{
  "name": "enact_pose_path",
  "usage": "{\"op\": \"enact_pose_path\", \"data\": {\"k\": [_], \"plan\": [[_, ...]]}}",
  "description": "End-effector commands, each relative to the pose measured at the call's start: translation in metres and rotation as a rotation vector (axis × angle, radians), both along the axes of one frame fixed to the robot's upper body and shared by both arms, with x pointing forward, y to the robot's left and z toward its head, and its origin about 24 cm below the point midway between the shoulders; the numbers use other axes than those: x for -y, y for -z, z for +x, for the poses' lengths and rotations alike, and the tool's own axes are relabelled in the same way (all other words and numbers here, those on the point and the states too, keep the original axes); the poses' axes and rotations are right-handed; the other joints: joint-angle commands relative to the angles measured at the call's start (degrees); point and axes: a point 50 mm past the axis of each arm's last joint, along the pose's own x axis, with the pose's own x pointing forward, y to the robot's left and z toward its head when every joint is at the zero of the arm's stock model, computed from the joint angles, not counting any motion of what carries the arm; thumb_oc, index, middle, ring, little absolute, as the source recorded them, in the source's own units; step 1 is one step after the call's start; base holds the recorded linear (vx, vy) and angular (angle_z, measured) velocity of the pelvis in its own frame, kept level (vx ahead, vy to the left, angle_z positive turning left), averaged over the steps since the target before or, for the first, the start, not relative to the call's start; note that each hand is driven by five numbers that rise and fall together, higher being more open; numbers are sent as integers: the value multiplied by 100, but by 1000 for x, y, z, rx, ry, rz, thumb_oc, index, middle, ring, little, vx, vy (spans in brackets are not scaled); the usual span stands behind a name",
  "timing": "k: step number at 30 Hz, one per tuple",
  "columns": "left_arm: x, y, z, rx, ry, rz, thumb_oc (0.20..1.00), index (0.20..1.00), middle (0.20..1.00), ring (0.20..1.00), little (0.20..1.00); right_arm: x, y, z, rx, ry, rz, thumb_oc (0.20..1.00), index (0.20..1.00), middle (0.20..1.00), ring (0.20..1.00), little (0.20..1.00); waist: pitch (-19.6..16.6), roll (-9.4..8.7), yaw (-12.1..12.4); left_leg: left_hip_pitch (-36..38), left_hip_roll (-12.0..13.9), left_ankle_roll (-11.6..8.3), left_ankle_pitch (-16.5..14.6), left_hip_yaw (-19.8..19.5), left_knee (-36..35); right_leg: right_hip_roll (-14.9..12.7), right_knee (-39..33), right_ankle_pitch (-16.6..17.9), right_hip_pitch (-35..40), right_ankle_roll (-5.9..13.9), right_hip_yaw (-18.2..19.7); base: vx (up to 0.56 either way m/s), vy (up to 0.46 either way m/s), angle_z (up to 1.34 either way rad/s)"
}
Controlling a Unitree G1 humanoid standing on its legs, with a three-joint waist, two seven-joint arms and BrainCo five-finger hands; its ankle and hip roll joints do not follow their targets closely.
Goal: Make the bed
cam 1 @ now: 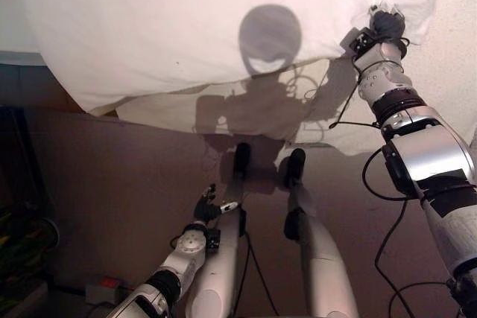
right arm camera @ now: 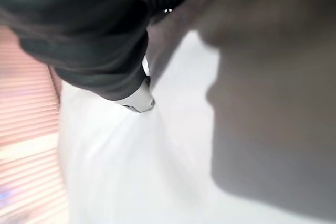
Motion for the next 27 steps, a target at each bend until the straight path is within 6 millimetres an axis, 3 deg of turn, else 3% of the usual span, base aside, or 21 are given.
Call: {"op": "enact_pose_path", "data": {"k": [1, 4, 6, 9, 11, 17, 21, 26, 27], "plan": [[11, -15, 0, 67, 32, -92, 1000, 1000, 1000, 1000, 1000, -31, -26, -12, 196, -72, 8, 200, 200, 200, 200, 200, -3, -329, -115, 179, -235, 60, -371, 219, 218, -276, 205, -299, 381, 761, 213, -56, 33, 1], [18, -27, 1, 107, 69, -156, 1000, 1000, 1000, 1000, 1000, -35, -30, -16, 232, -87, 19, 200, 200, 200, 200, 200, -3, -416, -164, 190, -233, 63, -390, 290, 291, -259, 102, -188, 434, 775, 270, -74, 35, -7], [34, -44, -4, 119, 144, -352, 1000, 1000, 1000, 1000, 1000, -46, -37, -24, 293, -124, 5, 200, 200, 200, 200, 200, -3, -510, -235, 360, -222, 63, -476, 397, 351, -236, 6, -130, 642, 797, 356, -63, 38, -19], [44, -55, -8, 110, 214, -455, 1000, 1000, 1000, 1000, 1000, -50, -39, -26, 309, -135, -8, 200, 200, 200, 200, 200, -3, -551, -282, 495, -214, 65, -505, 454, 364, -222, -43, -107, 778, 802, 397, -40, 25, -14], [64, -74, -17, 98, 372, -574, 1000, 1000, 1000, 1000, 1000, -57, -46, -30, 340, -151, -27, 200, 200, 200, 200, 200, -3, -586, -379, 717, -221, 73, -521, 514, 388, -238, -45, -92, 982, 808, 452, -47, 21, -14], [88, -93, -25, 24, 599, -682, 1000, 1000, 1000, 1000, 1000, -78, -47, -34, 360, -214, -122, 200, 200, 200, 200, 200, -53, -703, -518, 1207, -212, 93, -673, 621, 488, -252, 6, -155, 1414, 809, 552, -31, 15, -8], [94, -100, -21, 15, 593, -766, 1000, 1000, 1000, 1000, 1000, -85, -40, -33, 347, -247, -153, 200, 200, 200, 200, 200, -154, -764, -566, 1355, -216, 102, -714, 640, 536, -263, 67, -212, 1534, 805, 551, 4, -10, -6], [92, -139, 16, 193, 391, -942, 1000, 1000, 1000, 1000, 1000, -92, -23, -36, 336, -291, -195, 200, 200, 200, 200, 200, -363, -879, -609, 1546, -227, 66, -674, 628, 493, -312, 138, -258, 1692, 797, 465, 0, -26, 2], [92, -139, 16, 193, 391, -942, 1000, 1000, 1000, 1000, 1000, -92, -23, -36, 336, -291, -195, 200, 200, 200, 200, 200, -369, -879, -611, 1540, -228, 66, -671, 626, 491, -312, 137, -256, 1686, 797, 463, -9, -32, 8]]}}
